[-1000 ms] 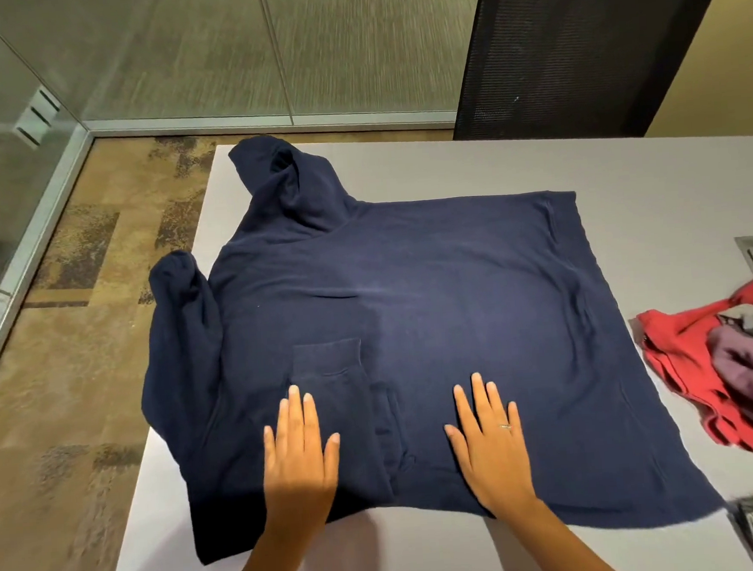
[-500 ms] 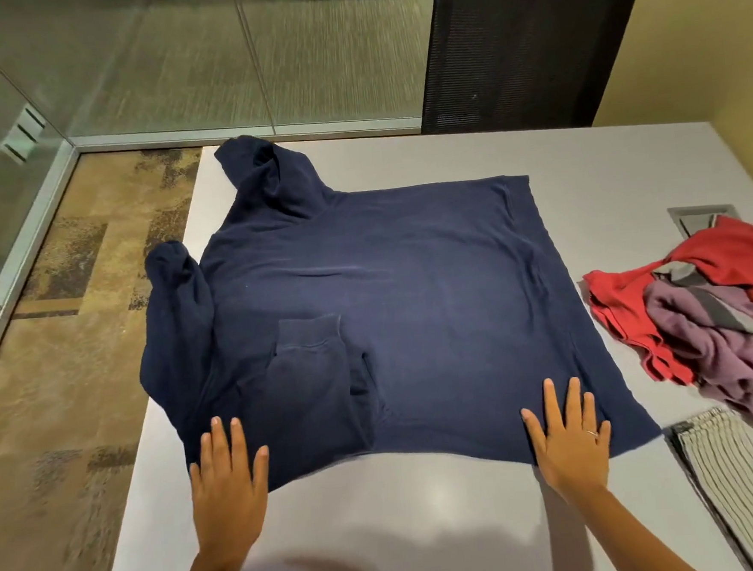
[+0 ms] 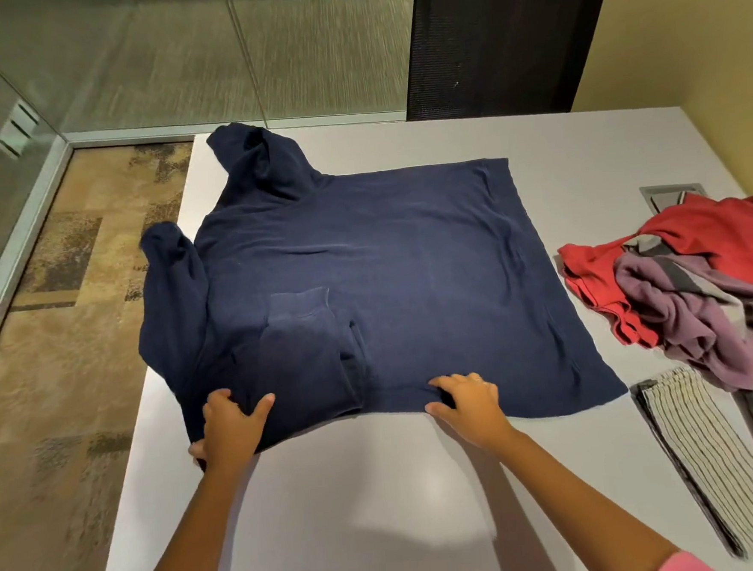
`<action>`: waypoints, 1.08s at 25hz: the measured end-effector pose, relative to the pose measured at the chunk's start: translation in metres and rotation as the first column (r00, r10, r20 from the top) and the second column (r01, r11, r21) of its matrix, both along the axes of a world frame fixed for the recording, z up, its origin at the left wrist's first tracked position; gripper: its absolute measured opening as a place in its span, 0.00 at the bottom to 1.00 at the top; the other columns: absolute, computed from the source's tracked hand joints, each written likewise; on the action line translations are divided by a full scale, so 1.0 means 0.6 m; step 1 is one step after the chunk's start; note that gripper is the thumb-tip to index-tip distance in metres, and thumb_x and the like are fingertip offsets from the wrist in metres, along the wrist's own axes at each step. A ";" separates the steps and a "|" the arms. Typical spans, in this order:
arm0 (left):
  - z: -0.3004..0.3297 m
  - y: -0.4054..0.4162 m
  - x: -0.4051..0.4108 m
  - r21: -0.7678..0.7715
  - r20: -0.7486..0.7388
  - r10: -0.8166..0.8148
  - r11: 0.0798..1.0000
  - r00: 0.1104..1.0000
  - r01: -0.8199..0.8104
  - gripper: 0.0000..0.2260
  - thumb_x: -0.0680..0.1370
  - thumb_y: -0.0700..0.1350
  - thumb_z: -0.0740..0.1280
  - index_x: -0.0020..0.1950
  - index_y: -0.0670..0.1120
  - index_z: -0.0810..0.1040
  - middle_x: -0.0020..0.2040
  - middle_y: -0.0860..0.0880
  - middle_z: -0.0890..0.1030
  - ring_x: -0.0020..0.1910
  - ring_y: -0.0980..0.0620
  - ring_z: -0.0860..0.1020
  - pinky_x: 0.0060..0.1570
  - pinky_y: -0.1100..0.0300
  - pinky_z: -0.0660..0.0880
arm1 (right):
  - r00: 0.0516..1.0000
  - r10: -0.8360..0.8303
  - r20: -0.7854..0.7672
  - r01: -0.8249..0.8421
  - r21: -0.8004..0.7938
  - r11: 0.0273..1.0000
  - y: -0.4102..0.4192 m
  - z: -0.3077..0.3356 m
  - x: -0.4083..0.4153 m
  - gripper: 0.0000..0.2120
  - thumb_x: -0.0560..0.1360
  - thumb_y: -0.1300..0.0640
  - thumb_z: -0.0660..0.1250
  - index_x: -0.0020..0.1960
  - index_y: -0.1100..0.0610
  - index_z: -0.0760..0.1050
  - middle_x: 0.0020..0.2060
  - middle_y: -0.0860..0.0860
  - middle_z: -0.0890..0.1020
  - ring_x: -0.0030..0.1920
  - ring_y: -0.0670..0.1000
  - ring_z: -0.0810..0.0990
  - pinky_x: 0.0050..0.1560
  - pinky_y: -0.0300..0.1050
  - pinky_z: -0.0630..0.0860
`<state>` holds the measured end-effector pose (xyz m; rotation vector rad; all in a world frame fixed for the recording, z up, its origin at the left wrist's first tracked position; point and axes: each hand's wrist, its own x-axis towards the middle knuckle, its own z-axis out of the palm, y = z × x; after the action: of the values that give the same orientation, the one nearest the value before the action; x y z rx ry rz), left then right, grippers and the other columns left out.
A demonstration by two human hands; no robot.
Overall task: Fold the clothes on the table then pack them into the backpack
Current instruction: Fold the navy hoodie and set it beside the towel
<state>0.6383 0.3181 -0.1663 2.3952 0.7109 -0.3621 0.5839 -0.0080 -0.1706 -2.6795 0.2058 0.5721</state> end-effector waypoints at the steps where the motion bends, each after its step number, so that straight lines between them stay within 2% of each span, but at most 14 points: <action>1: 0.003 0.003 0.009 -0.052 -0.018 0.015 0.999 1.000 -0.016 0.28 0.74 0.52 0.71 0.67 0.38 0.67 0.61 0.38 0.75 0.60 0.36 0.73 0.61 0.43 0.64 | 0.998 -0.015 -0.054 0.019 0.067 0.998 0.004 0.004 0.007 0.14 0.76 0.44 0.63 0.60 0.45 0.76 0.50 0.46 0.79 0.55 0.52 0.75 0.52 0.47 0.65; 3: 0.012 0.010 0.018 -0.162 -0.006 -0.025 0.987 1.000 0.024 0.23 0.77 0.47 0.69 0.67 0.37 0.71 0.62 0.38 0.76 0.61 0.37 0.73 0.59 0.48 0.67 | 0.994 -0.100 -0.053 0.110 0.274 0.955 0.000 0.017 0.012 0.05 0.76 0.51 0.67 0.51 0.44 0.78 0.45 0.45 0.78 0.48 0.49 0.76 0.50 0.47 0.68; 6: 0.012 0.043 0.016 -0.410 0.057 -0.102 0.904 0.993 0.116 0.17 0.80 0.47 0.65 0.67 0.43 0.74 0.62 0.44 0.77 0.62 0.42 0.74 0.59 0.51 0.71 | 0.987 -0.160 -0.031 0.154 0.498 0.853 -0.024 0.028 0.003 0.11 0.73 0.63 0.69 0.39 0.47 0.79 0.40 0.46 0.79 0.41 0.45 0.78 0.43 0.39 0.72; 8: 0.013 0.063 -0.003 -0.538 0.034 -0.154 0.830 0.987 0.148 0.17 0.81 0.47 0.63 0.69 0.48 0.71 0.64 0.49 0.75 0.64 0.47 0.73 0.64 0.49 0.70 | 0.997 -0.056 -0.056 0.076 0.479 0.875 -0.035 0.027 -0.007 0.10 0.70 0.67 0.70 0.39 0.52 0.82 0.38 0.44 0.80 0.38 0.41 0.78 0.42 0.35 0.73; 10: 0.003 0.078 -0.025 -0.566 -0.009 -0.212 0.807 0.977 0.170 0.18 0.81 0.45 0.62 0.71 0.49 0.69 0.65 0.53 0.72 0.64 0.51 0.70 0.65 0.52 0.68 | 0.986 0.127 -0.107 -0.081 0.360 0.929 -0.037 0.017 -0.012 0.09 0.71 0.68 0.70 0.46 0.56 0.85 0.43 0.44 0.82 0.42 0.41 0.80 0.46 0.30 0.73; 12: -0.004 0.091 -0.037 -0.546 -0.060 -0.300 0.808 0.952 0.220 0.17 0.81 0.42 0.63 0.70 0.49 0.68 0.64 0.53 0.71 0.63 0.52 0.69 0.63 0.56 0.68 | 0.959 0.236 -0.157 -0.196 0.231 0.953 -0.032 0.008 -0.009 0.11 0.72 0.67 0.68 0.50 0.55 0.84 0.50 0.47 0.83 0.49 0.48 0.81 0.51 0.32 0.73; 14: -0.010 0.101 -0.036 -0.525 -0.124 -0.389 0.806 0.913 0.272 0.14 0.80 0.42 0.64 0.65 0.49 0.73 0.63 0.52 0.75 0.62 0.51 0.73 0.62 0.57 0.70 | 0.945 0.253 -0.205 -0.222 0.166 0.961 -0.022 0.006 -0.002 0.12 0.73 0.66 0.68 0.51 0.54 0.84 0.52 0.47 0.83 0.52 0.50 0.80 0.54 0.38 0.76; 16: 0.005 0.098 -0.027 -0.459 -0.191 -0.458 0.824 0.868 0.334 0.03 0.79 0.42 0.66 0.49 0.50 0.76 0.49 0.53 0.80 0.52 0.51 0.77 0.52 0.60 0.74 | 0.913 0.281 -0.294 -0.254 0.129 0.959 -0.014 0.016 0.011 0.13 0.72 0.65 0.68 0.52 0.53 0.84 0.52 0.47 0.84 0.53 0.51 0.80 0.54 0.43 0.77; 18: 0.018 0.095 -0.004 -0.365 -0.247 -0.501 0.841 0.829 0.399 0.12 0.79 0.47 0.67 0.37 0.49 0.71 0.35 0.53 0.75 0.38 0.53 0.75 0.37 0.62 0.70 | 0.848 0.302 -0.435 -0.253 0.169 0.953 -0.011 0.033 0.030 0.13 0.72 0.61 0.72 0.56 0.54 0.81 0.52 0.49 0.83 0.53 0.51 0.80 0.52 0.42 0.76; 19: 0.023 0.095 0.012 -0.324 -0.275 -0.496 0.855 0.824 0.406 0.15 0.79 0.51 0.66 0.34 0.47 0.69 0.33 0.51 0.75 0.34 0.53 0.75 0.35 0.61 0.69 | 0.813 0.307 -0.495 -0.228 0.215 0.950 -0.011 0.045 0.042 0.16 0.71 0.57 0.73 0.58 0.54 0.80 0.52 0.49 0.82 0.52 0.51 0.79 0.51 0.40 0.74; 21: 0.036 0.096 0.056 -0.228 -0.262 -0.407 0.907 0.875 0.354 0.20 0.79 0.56 0.62 0.35 0.43 0.72 0.33 0.48 0.80 0.33 0.48 0.79 0.39 0.58 0.74 | 0.817 0.273 -0.508 -0.136 0.290 0.947 -0.010 0.061 0.071 0.20 0.71 0.53 0.74 0.62 0.54 0.76 0.51 0.47 0.79 0.52 0.49 0.77 0.51 0.38 0.71; 24: 0.043 0.082 0.137 0.022 -0.052 -0.305 0.952 0.951 0.306 0.15 0.80 0.53 0.61 0.41 0.44 0.77 0.42 0.46 0.82 0.44 0.42 0.80 0.47 0.51 0.75 | 0.945 0.113 -0.308 -0.020 0.290 0.957 0.008 0.056 0.136 0.14 0.75 0.54 0.70 0.59 0.55 0.77 0.51 0.51 0.81 0.52 0.51 0.79 0.51 0.40 0.73; 26: 0.043 0.049 0.185 0.117 0.071 -0.434 0.898 0.898 0.425 0.08 0.80 0.47 0.62 0.50 0.45 0.79 0.52 0.46 0.79 0.51 0.42 0.77 0.49 0.51 0.74 | 0.987 0.038 -0.157 0.007 0.281 0.960 0.027 0.042 0.188 0.11 0.76 0.58 0.67 0.57 0.58 0.78 0.50 0.54 0.82 0.52 0.53 0.80 0.53 0.41 0.74; 27: 0.039 0.032 0.208 0.149 0.090 -0.534 0.842 0.841 0.519 0.09 0.80 0.46 0.62 0.56 0.46 0.79 0.56 0.47 0.77 0.55 0.43 0.76 0.51 0.50 0.74 | 0.995 0.022 -0.092 0.005 0.274 0.962 0.039 0.036 0.218 0.10 0.76 0.59 0.66 0.57 0.58 0.78 0.51 0.54 0.82 0.52 0.54 0.80 0.54 0.42 0.74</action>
<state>0.7631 0.3370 -0.1426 2.6764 -0.0077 -0.3891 0.7146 0.0154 -0.1492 -2.3891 0.1302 0.6781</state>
